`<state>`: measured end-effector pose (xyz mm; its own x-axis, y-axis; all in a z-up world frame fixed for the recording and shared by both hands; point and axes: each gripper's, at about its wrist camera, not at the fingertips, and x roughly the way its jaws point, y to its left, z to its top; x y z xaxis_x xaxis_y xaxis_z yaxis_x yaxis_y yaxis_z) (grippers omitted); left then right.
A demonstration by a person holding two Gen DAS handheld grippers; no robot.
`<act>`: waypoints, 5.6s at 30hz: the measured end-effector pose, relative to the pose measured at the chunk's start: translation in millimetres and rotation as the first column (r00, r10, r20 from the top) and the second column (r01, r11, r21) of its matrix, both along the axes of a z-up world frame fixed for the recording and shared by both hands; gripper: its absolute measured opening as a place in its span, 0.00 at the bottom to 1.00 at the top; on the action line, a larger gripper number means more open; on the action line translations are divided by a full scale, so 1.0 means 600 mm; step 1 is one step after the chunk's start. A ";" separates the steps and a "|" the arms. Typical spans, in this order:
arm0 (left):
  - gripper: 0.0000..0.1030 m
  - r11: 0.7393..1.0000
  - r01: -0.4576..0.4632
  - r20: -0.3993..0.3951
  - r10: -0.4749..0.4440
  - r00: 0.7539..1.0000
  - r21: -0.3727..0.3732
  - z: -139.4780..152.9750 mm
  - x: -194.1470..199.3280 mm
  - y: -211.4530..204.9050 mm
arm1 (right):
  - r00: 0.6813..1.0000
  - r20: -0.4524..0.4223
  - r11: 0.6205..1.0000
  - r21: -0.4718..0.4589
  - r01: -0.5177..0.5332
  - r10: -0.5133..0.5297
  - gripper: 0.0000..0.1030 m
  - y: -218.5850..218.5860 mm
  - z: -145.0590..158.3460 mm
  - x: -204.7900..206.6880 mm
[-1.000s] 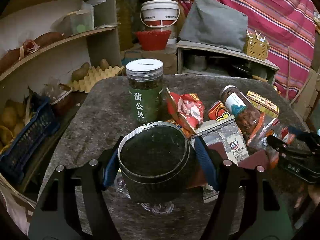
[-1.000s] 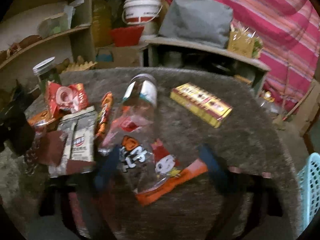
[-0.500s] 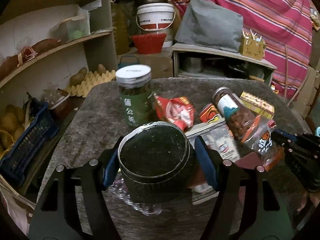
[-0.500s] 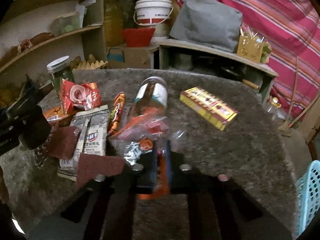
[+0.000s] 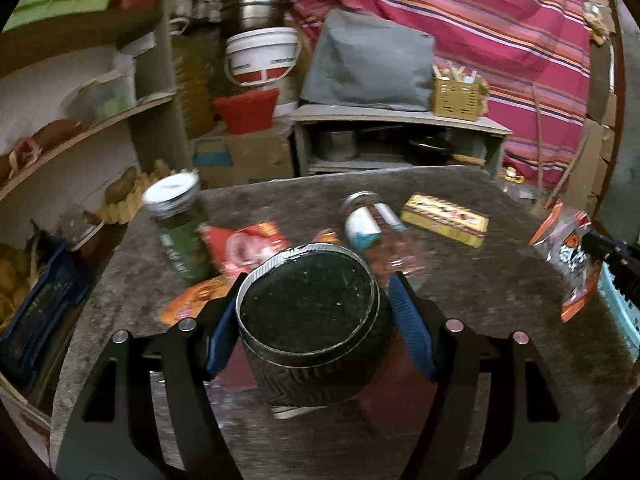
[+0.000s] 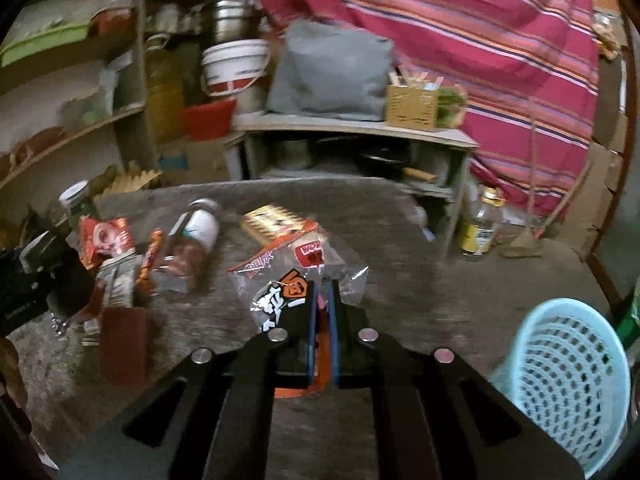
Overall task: Collect trash
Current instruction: 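Carry the cup and wrapper to the blue basket and release both, then move both open tools back over the table toward the remaining trash, then grasp the red snack bag with the left tool and lift it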
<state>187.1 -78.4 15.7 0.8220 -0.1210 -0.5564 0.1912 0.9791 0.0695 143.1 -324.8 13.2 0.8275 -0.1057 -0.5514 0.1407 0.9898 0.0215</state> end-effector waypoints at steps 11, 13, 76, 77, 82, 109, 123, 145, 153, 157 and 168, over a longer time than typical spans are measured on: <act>0.66 0.982 0.187 0.044 -0.186 0.981 -0.004 0.037 -0.050 -0.217 | 0.976 0.030 0.976 -0.013 0.218 -0.217 0.06 -0.200 0.031 -0.110; 0.66 0.973 0.229 0.050 -0.228 0.972 -0.002 0.036 -0.063 -0.267 | 0.966 0.028 0.966 -0.006 0.259 -0.258 0.06 -0.238 0.029 -0.130; 0.95 0.966 0.255 0.067 -0.252 0.965 -0.048 -0.001 -0.107 -0.362 | 0.849 -0.029 0.849 -0.041 0.526 -0.527 0.91 -0.391 -0.034 -0.181; 0.95 0.968 0.248 0.071 -0.244 0.967 -0.049 0.001 -0.107 -0.350 | 0.857 -0.016 0.857 -0.029 0.514 -0.515 0.91 -0.384 -0.028 -0.178; 0.95 0.980 0.196 0.092 -0.193 0.977 -0.030 0.009 -0.105 -0.277 | 0.892 0.033 0.893 -0.004 0.450 -0.450 0.92 -0.332 -0.011 -0.155; 0.95 0.994 -0.080 0.027 0.082 0.996 -0.068 -0.041 -0.031 0.055 | 0.994 0.046 0.993 -0.060 0.104 -0.102 0.92 0.021 -0.034 0.014; 0.95 0.970 -0.227 -0.037 0.225 0.974 -0.085 -0.065 0.031 0.177 | 1.000 0.017 0.998 -0.054 0.024 -0.023 0.94 0.115 -0.063 0.080; 0.87 0.971 -0.219 -0.079 0.212 0.974 -0.096 -0.062 0.143 0.160 | 1.000 -0.017 0.999 -0.031 0.009 -0.009 0.96 0.133 -0.079 0.135; 0.38 0.976 -0.198 -0.176 0.180 0.968 -0.090 -0.093 0.178 0.144 | 1.000 -0.006 0.999 -0.039 0.001 -0.002 0.96 0.133 -0.077 0.138; 0.20 0.981 -0.171 -0.164 0.154 0.974 -0.092 -0.093 0.170 0.140 | 1.000 0.003 0.999 -0.050 -0.001 0.002 0.96 0.139 -0.074 0.133; 0.15 0.976 -0.190 -0.065 0.184 0.981 -0.107 -0.043 0.110 0.165 | 1.000 0.025 0.996 -0.091 -0.008 0.010 0.96 0.163 -0.059 0.113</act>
<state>253.1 20.7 -10.4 0.8049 -0.0320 -0.5926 0.0041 0.9988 -0.0485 211.0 -227.2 -22.2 0.8420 -0.1472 -0.5190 0.1327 0.9890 -0.0653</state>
